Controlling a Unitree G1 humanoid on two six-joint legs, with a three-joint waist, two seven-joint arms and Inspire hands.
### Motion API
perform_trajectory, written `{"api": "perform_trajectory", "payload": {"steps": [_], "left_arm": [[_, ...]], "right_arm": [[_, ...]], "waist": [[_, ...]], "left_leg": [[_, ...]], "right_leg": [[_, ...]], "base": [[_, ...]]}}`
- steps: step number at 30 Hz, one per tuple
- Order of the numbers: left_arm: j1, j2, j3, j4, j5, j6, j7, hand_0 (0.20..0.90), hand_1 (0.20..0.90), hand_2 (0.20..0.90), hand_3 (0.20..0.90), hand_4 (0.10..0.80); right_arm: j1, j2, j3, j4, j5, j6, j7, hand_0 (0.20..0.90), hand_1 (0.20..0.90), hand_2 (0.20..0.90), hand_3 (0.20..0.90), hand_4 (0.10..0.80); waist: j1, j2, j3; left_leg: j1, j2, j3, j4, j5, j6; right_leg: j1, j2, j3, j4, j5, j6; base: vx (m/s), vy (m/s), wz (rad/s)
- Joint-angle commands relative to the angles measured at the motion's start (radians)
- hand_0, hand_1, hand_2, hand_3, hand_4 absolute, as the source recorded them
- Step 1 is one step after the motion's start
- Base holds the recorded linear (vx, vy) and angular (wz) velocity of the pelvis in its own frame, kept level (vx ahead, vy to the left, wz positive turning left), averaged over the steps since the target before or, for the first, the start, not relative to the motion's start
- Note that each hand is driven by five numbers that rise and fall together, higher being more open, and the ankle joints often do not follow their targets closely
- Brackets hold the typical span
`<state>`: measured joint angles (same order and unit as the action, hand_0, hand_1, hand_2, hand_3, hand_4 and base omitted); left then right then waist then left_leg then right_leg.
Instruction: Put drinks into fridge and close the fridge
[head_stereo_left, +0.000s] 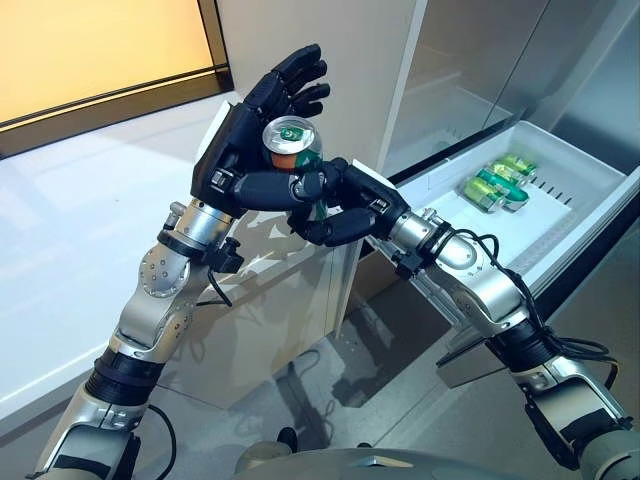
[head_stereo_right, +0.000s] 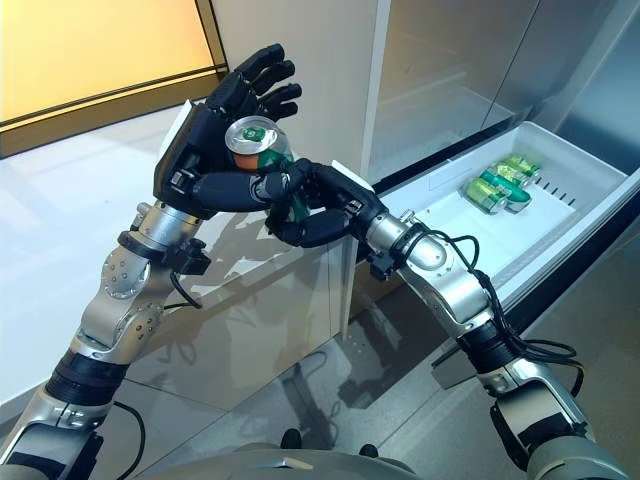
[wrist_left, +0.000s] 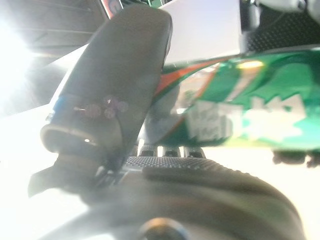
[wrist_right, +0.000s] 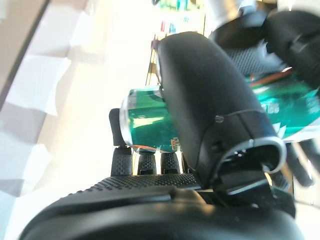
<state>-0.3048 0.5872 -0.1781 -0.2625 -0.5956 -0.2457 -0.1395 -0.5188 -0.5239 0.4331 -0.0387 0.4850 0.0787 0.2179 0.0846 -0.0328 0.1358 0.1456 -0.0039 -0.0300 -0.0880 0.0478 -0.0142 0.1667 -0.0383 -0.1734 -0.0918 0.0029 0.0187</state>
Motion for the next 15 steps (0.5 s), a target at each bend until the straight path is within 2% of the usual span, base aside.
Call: {"api": "perform_trajectory", "payload": {"steps": [1, 10, 12, 15], "left_arm": [[-0.13, 0.014, 0.078, -0.036, 0.026, -0.141, 0.032, 0.9, 0.9, 0.9, 0.9, 0.8], [-0.063, 0.022, 0.165, -0.037, -0.039, -0.174, 0.049, 0.9, 0.9, 0.9, 0.9, 0.8], [-0.048, 0.015, 0.178, -0.036, -0.074, -0.169, 0.036, 0.9, 0.9, 0.9, 0.9, 0.8], [-0.01, -0.019, 0.195, -0.047, -0.216, -0.146, -0.059, 0.9, 0.9, 0.9, 0.9, 0.8]], "right_arm": [[-0.161, 0.072, -0.122, -0.108, 0.038, -0.205, -0.053, 0.3, 0.3, 0.3, 0.2, 0.1], [-0.127, 0.033, -0.204, -0.201, 0.053, -0.239, -0.077, 0.3, 0.3, 0.3, 0.2, 0.1], [-0.12, 0.026, -0.218, -0.221, 0.078, -0.239, -0.078, 0.3, 0.3, 0.3, 0.2, 0.1], [-0.096, 0.027, -0.254, -0.262, 0.13, -0.229, -0.058, 0.3, 0.3, 0.3, 0.2, 0.1]], "waist": [[-0.009, 0.005, -0.116], [-0.012, 0.003, -0.12], [-0.013, 0.002, -0.121], [-0.015, 0.001, -0.12]], "left_leg": [[-0.015, -0.04, -0.045, 0.001, -0.085, 0.01], [-0.014, -0.04, -0.045, 0.001, -0.087, 0.01], [-0.014, -0.04, -0.044, 0.001, -0.088, 0.01], [-0.013, -0.039, -0.043, 0.001, -0.089, 0.011]], "right_leg": [[-0.013, -0.006, -0.001, 0.011, -0.012, 0.05], [-0.015, -0.004, 0.004, 0.011, -0.012, 0.049], [-0.016, -0.004, 0.004, 0.011, -0.012, 0.05], [-0.015, -0.003, 0.006, 0.011, -0.013, 0.049]], "base": [[0.0, 0.0, 0.0], [0.0, 0.0, 0.0], [0.0, 0.0, 0.0], [0.0, 0.0, 0.0]]}}
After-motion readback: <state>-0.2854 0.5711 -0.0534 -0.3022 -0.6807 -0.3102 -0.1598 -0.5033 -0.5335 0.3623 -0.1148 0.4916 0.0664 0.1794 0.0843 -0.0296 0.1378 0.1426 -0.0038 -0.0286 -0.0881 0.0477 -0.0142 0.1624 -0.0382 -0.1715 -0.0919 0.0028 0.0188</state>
